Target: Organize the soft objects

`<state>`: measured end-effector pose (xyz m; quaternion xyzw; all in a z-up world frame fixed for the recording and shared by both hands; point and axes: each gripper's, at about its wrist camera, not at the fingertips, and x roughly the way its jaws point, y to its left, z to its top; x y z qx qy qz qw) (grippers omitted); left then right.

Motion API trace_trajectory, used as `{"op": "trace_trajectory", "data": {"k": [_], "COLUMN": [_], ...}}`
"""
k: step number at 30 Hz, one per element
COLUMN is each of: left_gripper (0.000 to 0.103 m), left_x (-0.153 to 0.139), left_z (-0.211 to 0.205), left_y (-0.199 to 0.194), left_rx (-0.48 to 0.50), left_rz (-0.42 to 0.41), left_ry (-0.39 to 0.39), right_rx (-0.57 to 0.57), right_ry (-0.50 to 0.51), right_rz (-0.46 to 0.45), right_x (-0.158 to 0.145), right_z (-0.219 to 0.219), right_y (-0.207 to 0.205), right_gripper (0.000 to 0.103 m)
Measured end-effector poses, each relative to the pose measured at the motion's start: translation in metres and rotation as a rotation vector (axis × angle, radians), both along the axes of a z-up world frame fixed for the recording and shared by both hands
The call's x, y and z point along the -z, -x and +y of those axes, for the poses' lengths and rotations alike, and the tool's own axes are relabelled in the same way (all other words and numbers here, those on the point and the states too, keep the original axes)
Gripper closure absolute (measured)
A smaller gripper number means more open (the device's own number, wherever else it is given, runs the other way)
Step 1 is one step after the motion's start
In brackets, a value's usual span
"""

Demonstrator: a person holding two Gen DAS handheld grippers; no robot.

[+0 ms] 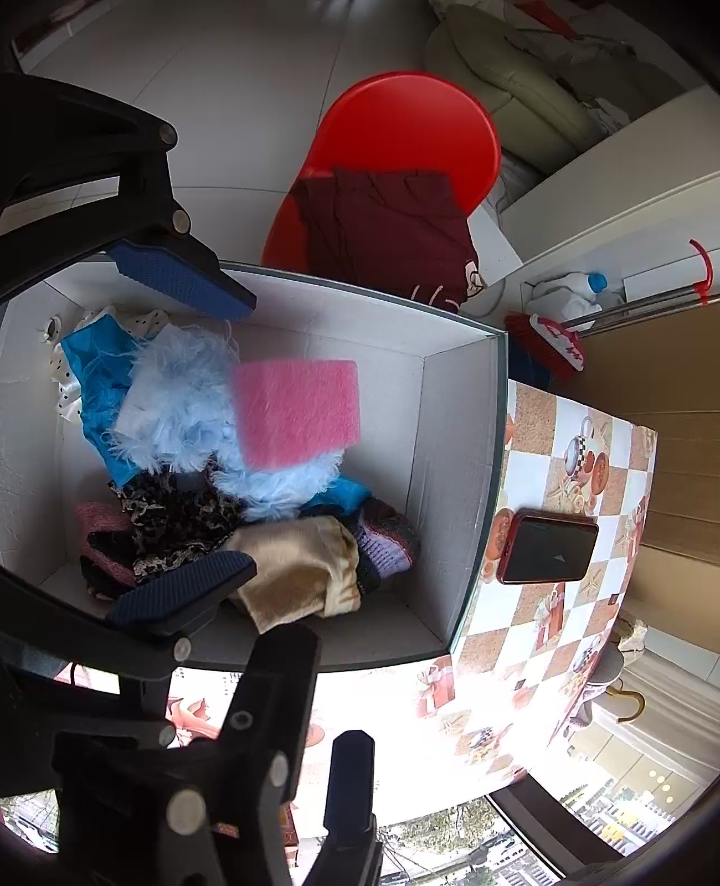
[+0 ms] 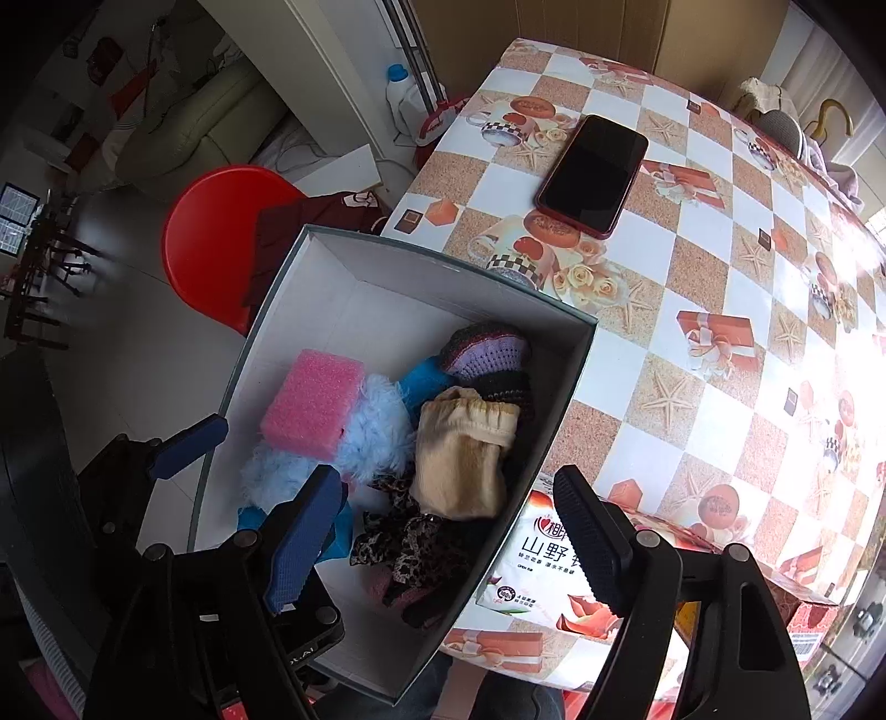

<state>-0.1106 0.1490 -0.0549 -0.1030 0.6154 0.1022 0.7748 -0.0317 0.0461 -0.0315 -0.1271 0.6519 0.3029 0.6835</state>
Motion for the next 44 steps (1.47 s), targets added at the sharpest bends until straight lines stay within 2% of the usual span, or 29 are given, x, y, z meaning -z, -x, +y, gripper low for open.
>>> {"op": "trace_trajectory", "data": {"k": [3,10,16,27,41,44], "left_gripper": [0.011,0.011,0.011,0.011,0.011,0.011], "left_x": [0.002,0.005,0.005,-0.003,-0.011,-0.015], "left_z": [0.001,0.003,0.003,0.001,0.007,0.011], "left_y": [0.0,-0.002,0.002,0.036,0.043,0.047], "left_rx": [-0.008,-0.023,-0.015,-0.017,-0.011,-0.004], "left_rz": [0.006,-0.012,0.013,0.036,0.016,-0.04], "left_ry": [0.007,-0.018,0.024,0.003,-0.006,0.023], "right_rx": [0.0,0.044,0.04,0.058,0.099,0.112], "right_ry": [0.027,0.038,0.043,0.045,0.036,0.036], "right_rz": [0.0,-0.023,-0.02,-0.014,-0.039,-0.043], "right_x": [-0.001,-0.006,-0.01,-0.015,-0.026,-0.026], "right_z": [-0.001,-0.012,-0.012,-0.017,-0.02,-0.022], "right_y": [-0.001,0.001,0.007,0.014,0.024,0.026], "right_gripper": [0.0,0.001,0.001,0.001,0.001,0.001]}}
